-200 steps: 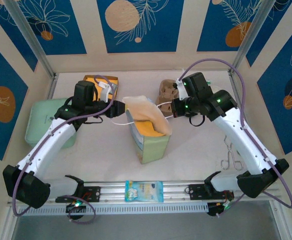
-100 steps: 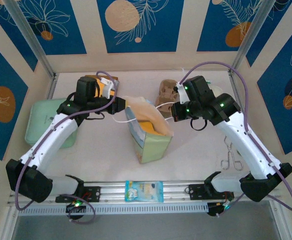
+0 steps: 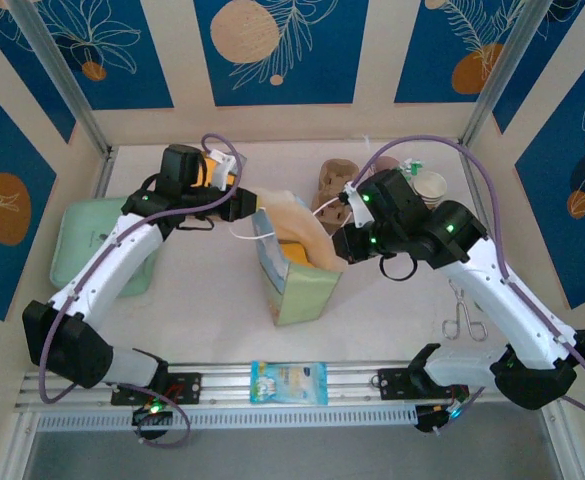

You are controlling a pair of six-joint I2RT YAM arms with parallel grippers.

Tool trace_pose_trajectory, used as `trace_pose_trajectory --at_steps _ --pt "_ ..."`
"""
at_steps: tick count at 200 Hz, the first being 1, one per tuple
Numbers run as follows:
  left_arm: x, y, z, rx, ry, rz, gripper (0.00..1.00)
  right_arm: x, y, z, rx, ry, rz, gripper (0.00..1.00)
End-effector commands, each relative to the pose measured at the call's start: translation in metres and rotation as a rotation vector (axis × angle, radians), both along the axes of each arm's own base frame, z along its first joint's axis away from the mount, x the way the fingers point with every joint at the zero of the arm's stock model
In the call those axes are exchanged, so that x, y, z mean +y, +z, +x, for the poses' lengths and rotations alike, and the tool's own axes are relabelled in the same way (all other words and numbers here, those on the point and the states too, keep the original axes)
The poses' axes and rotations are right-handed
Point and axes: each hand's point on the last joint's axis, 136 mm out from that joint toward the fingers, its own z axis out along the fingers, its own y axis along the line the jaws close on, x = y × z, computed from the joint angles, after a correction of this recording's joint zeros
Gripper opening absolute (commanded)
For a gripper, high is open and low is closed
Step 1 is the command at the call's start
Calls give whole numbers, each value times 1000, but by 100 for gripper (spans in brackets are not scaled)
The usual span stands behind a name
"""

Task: Pack the takeout coffee

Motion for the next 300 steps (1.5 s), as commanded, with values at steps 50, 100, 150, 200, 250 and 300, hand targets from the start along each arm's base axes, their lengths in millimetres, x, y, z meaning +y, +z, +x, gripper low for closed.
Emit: trace_pose_trajectory --at_steps 50,100,150,200,250,300 --pt "4 12 -24 -34 -36 -1 17 -21 57 33 -157 -129 104 67" --pt "7 11 -30 -40 -37 1 16 -20 42 58 -48 -164 177 69" --pt "8 8 -32 -37 -38 1 16 -3 28 61 24 -118 203 40" --pt "11 15 -34 -58 -31 12 15 -1 30 45 31 -93 213 0" --pt "14 23 -36 -75 -24 20 14 1 39 12 6 -53 216 0" --pt "9 16 -31 -52 -24 0 13 -9 42 3 -32 -72 232 0"
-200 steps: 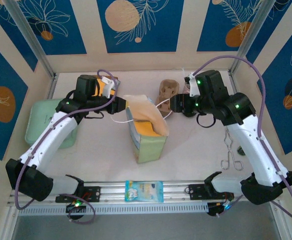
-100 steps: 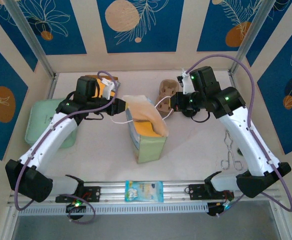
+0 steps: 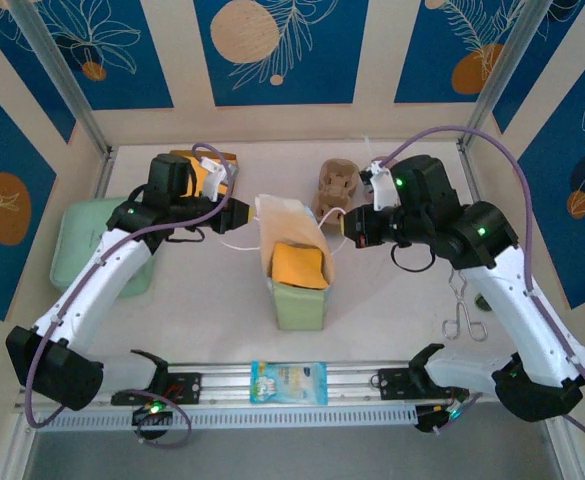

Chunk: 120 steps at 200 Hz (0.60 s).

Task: Pack the takeout coffee

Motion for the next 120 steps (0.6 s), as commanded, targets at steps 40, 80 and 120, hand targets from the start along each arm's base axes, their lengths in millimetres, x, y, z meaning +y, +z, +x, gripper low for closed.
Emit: trace_pose_trajectory --at_steps 40,80,120 --pt "-7 10 4 -24 -12 -26 12 -14 -25 6 40 -62 -19 0" --pt "-11 10 11 -18 -19 -28 13 -16 -22 11 29 -70 -7 0" --pt "-11 18 15 -43 -20 -19 49 -21 -19 16 19 -86 -16 16"
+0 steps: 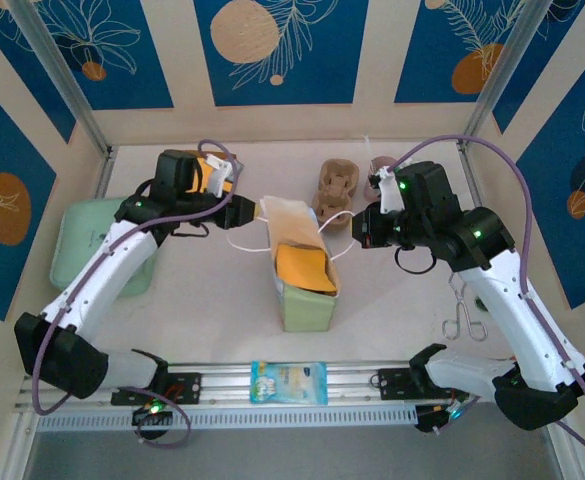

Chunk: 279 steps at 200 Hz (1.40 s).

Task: Pack the takeout coffee

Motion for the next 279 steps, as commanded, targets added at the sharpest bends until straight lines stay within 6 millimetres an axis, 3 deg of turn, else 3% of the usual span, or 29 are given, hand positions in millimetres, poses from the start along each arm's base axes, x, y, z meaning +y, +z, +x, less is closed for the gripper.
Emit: trace_pose_trajectory --at_steps 1,17,26,39,59,108,131,179,222,246,279 --pt "-5 24 1 -61 -18 -24 51 0 8 2 -19 4 15 16" --pt "-3 28 0 -80 -13 -19 74 -1 10 3 -29 5 14 36" --pt "-2 29 -1 -87 -10 -14 82 -1 11 4 -38 9 10 56" --pt "-1 32 -1 -100 -7 -12 89 -2 12 5 -46 10 3 70" --pt "1 38 -2 -127 -1 -13 100 -4 15 7 -61 8 -7 77" --pt "12 57 3 -270 60 -12 100 -5 24 12 -100 18 -33 86" --pt "20 67 3 -351 103 -8 100 -10 32 15 -143 4 -48 100" --pt "39 78 1 -463 190 20 100 -37 54 24 -261 -105 -54 99" --pt "51 73 -3 -491 246 34 100 -65 64 26 -322 -214 -47 99" --pt "56 59 -6 -473 270 44 100 -77 58 26 -343 -258 -63 99" --pt "64 39 -16 -460 299 36 100 -98 32 25 -301 -342 -120 99"
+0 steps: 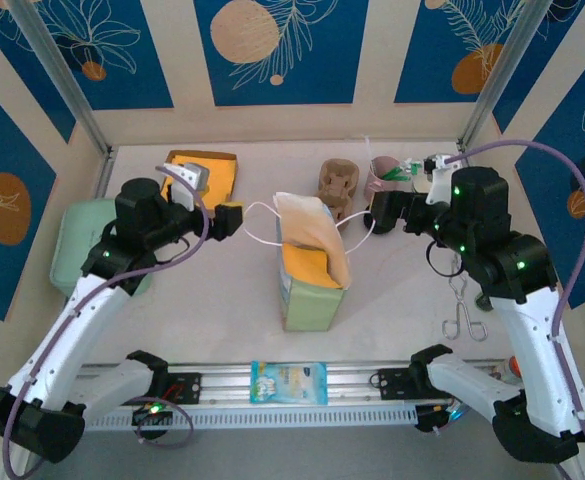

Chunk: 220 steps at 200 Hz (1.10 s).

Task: Pack the takeout coffee

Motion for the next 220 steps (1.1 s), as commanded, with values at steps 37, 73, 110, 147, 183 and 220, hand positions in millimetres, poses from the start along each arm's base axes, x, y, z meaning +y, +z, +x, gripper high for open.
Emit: trace_pose_trajectory --at_steps 37,73,110,147,183,220 --pt "30 -15 -15 -56 137 16 100 -31 -31 -10 -27 -119 -61 99" --pt "52 -39 -22 -66 237 42 100 -40 -38 -28 -125 -153 1 99" --pt "64 -58 -25 -38 300 43 100 -47 -46 -46 -133 -178 39 99" --pt "66 -69 -26 -23 310 28 100 -52 -55 -58 -97 -186 32 99" --pt "70 -70 -30 -38 323 35 100 -55 -56 -64 -114 -191 39 99" --pt "82 -75 -36 -43 361 82 100 -55 -63 -62 -105 -190 27 99"
